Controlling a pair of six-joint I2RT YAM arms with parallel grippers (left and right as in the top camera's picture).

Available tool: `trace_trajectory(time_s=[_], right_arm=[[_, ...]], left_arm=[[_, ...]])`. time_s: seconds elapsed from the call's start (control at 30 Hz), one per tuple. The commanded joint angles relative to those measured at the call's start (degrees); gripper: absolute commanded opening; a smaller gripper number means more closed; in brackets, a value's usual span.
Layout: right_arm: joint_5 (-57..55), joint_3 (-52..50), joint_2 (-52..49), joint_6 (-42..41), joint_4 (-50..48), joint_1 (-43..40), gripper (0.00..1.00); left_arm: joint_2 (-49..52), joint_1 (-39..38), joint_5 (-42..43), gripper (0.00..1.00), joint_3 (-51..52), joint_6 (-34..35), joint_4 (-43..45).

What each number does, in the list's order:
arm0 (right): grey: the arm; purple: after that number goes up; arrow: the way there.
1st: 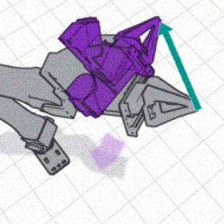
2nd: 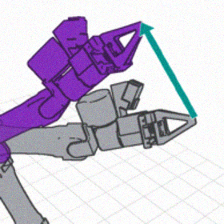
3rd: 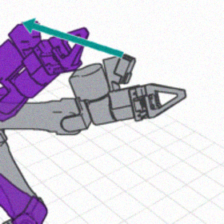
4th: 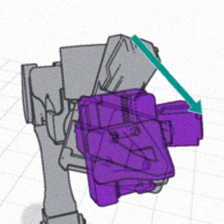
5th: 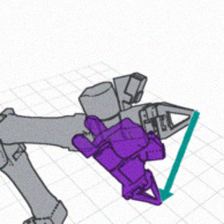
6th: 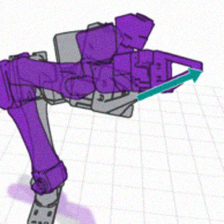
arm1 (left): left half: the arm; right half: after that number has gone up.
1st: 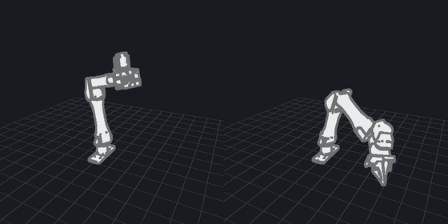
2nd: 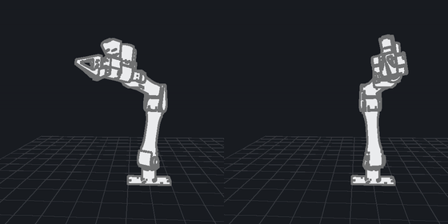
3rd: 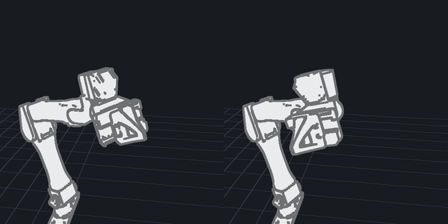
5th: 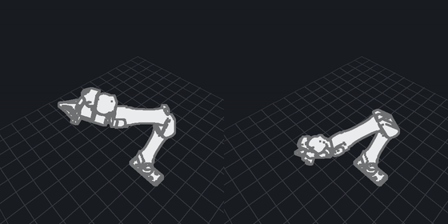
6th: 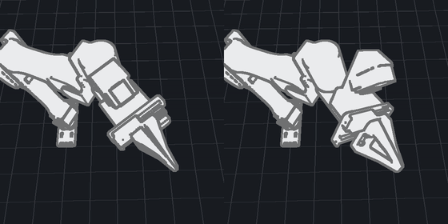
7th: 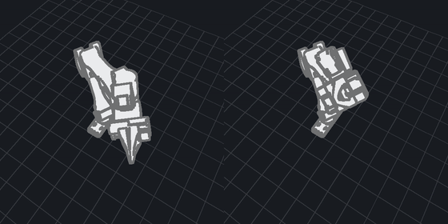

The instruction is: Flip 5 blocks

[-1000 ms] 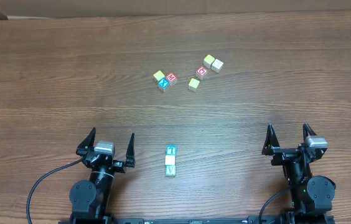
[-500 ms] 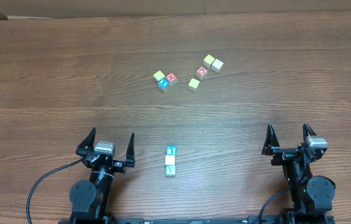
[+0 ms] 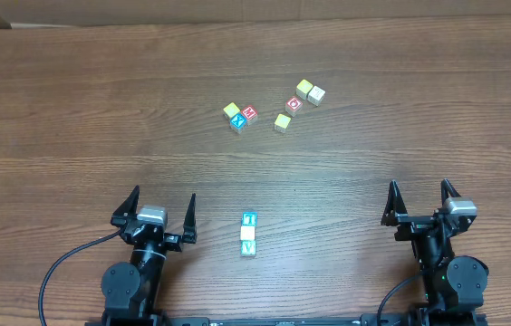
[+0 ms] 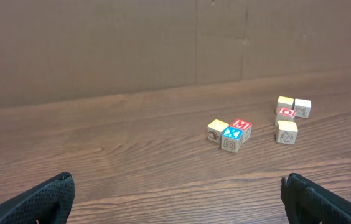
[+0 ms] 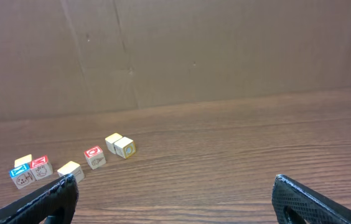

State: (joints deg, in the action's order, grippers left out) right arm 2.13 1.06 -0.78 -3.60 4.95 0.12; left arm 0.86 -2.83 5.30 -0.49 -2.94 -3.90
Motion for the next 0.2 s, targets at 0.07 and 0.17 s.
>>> trace_trajectory(time_s=[0.07,0.17], right_arm=[[-0.13,-0.61,0.61,0.24,-0.35,-0.15,1.0],[-0.13,-0.61,0.61,0.24,-0.35,-0.15,1.0]], left_arm=[[-0.61,0.68,-0.61,1.0,0.24,0.79,-0.2],[-0.61,0.68,-0.61,1.0,0.24,0.79,-0.2]])
